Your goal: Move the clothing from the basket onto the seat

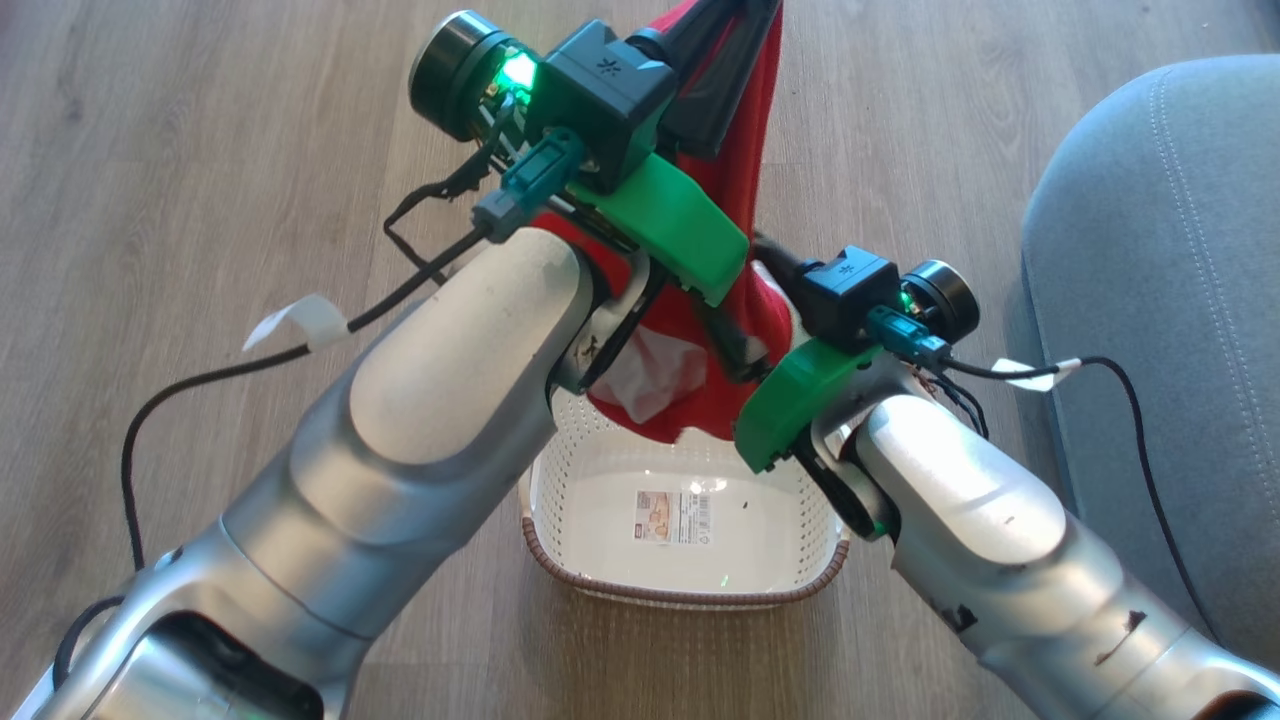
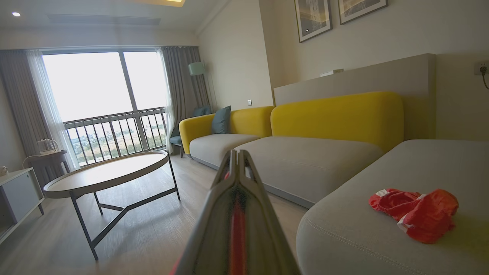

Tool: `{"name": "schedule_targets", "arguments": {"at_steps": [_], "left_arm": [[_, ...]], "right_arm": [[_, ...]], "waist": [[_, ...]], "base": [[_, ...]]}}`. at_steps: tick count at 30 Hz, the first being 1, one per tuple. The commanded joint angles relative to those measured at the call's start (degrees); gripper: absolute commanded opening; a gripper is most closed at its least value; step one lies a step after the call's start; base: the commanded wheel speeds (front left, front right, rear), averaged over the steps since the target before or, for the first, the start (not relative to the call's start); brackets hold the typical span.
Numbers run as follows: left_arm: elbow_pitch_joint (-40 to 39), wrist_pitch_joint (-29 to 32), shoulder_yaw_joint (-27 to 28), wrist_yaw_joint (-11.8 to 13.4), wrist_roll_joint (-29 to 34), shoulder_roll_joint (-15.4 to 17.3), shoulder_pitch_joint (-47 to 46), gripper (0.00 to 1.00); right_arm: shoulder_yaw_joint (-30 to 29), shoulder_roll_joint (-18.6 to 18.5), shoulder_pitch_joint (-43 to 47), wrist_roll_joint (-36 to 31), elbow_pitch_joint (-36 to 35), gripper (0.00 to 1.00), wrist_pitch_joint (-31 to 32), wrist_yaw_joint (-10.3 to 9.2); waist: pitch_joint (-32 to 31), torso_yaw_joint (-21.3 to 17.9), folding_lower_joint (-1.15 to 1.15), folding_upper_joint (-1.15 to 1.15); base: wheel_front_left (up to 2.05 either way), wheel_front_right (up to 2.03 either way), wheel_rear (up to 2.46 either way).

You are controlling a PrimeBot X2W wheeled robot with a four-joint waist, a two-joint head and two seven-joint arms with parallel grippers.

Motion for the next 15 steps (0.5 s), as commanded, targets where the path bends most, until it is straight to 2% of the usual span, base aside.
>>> {"name": "schedule_targets", "arguments": {"at_steps": [1,9,10,11,12,15], "left_arm": [[-1.48,-0.5,1.77,0.61,-0.73,0.43,-1.8,0.0],[-0.25,-0.85,1.23,0.25,-1.5,0.41,-1.18,0.0],[-0.03,-0.88,1.06,0.03,-1.56,0.43,-1.07,0.13],[0.09,-0.94,1.01,-0.17,-1.7,0.45,-0.91,0.62],[0.31,-0.97,0.85,-0.47,-1.83,0.5,-0.74,1.0],[1.18,-1.06,0.58,-1.14,-2.2,0.76,-0.24,1.0]], "right_arm": [[0.46,0.96,-2.04,0.73,-1.32,0.0,-0.28,0.4],[-2.41,-0.2,-0.76,0.94,-4.27,0.0,-0.28,0.4],[-2.96,-0.31,-0.31,0.79,-4.81,0.0,-0.28,0.4],[-3.49,-0.43,0.14,0.73,-5.28,0.0,-0.28,0.4],[-4.01,-0.57,0.6,0.66,-5.75,0.0,-0.28,0.4],[-5.51,-1.0,2.04,0.42,-6.98,0.0,-0.28,0.4]], "waist": [[0.06,-0.04,0.0,0.0],[0.16,-1.07,0.0,0.0],[0.19,-1.27,0.0,0.0],[0.25,-1.49,0.0,0.0],[0.31,-1.73,0.0,0.0],[0.45,-2.57,0.0,0.0]], "base": [[0.0,0.0,0.0],[0.0,0.0,0.0],[0.0,0.0,0.0],[0.0,0.0,0.0],[0.0,0.0,0.0],[0.0,0.0,0.0]]}}
